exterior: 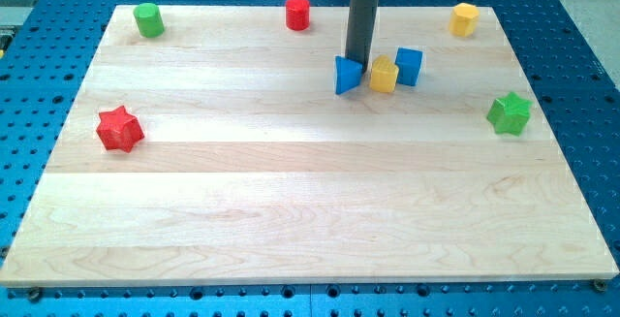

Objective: Push the triangle horizontal to the green star

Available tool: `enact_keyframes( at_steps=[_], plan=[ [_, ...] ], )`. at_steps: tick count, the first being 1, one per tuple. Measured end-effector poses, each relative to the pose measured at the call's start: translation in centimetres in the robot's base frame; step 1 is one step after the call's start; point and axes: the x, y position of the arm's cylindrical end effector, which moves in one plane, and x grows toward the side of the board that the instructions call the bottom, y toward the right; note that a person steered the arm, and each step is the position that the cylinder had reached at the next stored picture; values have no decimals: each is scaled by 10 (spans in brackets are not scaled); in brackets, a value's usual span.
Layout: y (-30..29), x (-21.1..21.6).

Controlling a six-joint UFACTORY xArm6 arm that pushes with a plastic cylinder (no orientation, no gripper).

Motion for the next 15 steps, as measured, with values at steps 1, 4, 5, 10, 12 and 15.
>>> enact_keyframes(
  at_steps=[1, 4, 5, 10, 12, 15],
  plan=[
    [-1, 6],
    [47, -11],
    [50, -11],
    [-15, 51],
    [-46, 10],
    [-41, 88]
  ],
)
